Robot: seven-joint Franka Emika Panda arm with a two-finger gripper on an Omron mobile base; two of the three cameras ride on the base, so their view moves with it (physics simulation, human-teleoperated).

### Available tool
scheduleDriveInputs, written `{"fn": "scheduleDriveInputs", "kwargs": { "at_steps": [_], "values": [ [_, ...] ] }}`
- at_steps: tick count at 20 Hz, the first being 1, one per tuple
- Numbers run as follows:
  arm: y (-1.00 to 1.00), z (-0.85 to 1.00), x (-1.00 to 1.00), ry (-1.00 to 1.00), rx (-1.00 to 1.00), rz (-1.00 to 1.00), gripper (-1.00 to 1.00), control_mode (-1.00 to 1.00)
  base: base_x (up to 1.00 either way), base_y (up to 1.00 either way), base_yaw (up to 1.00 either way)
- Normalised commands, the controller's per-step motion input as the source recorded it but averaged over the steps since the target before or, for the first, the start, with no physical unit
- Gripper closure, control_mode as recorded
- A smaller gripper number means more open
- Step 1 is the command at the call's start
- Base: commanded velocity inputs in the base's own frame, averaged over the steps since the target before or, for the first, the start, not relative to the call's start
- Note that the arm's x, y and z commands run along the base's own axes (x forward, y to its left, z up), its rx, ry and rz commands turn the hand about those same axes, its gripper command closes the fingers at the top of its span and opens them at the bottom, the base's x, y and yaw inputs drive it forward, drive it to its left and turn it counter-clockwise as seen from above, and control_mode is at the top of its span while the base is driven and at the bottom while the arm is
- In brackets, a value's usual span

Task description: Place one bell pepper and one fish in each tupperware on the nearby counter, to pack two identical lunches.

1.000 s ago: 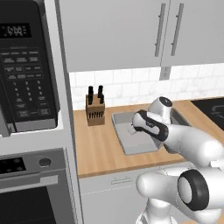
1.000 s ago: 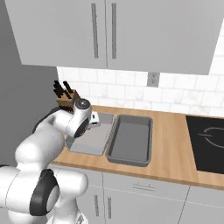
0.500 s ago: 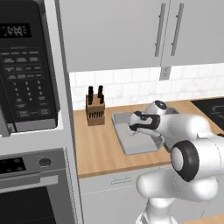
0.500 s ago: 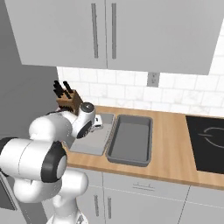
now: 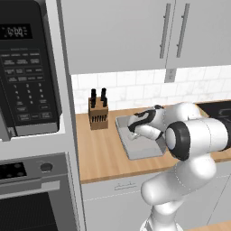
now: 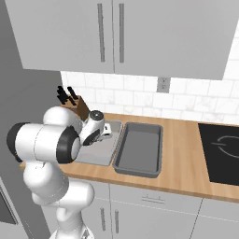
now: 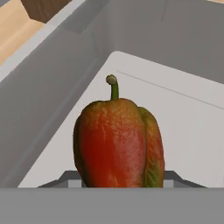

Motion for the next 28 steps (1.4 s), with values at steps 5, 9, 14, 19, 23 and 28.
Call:
{"fn": "scheduleDriveInputs", "kwargs": {
  "at_steps": [5, 9, 14, 19, 23, 28],
  "values": [
    [-0.09, -0.29, 0.27, 0.00, 0.00, 0.00, -1.00, -1.00, 0.00, 0.00, 0.00],
    [-0.06, -0.03, 0.04, 0.00, 0.00, 0.00, -1.00, -1.00, 0.00, 0.00, 0.00],
    [0.00, 0.42, -0.05, -0.01, 0.00, 0.00, -1.00, -1.00, 0.00, 0.00, 0.00],
    [0.00, 1.00, -0.26, -0.08, 0.00, 0.00, -1.00, -1.00, 0.00, 0.00, 0.00],
    [0.00, 0.99, -0.60, 0.00, 0.00, 0.00, -1.00, -1.00, 0.00, 0.00, 0.00],
    [0.00, 1.00, -0.91, 0.00, 0.00, -0.03, -1.00, -1.00, 0.00, 0.00, 0.00]
  ]
}}
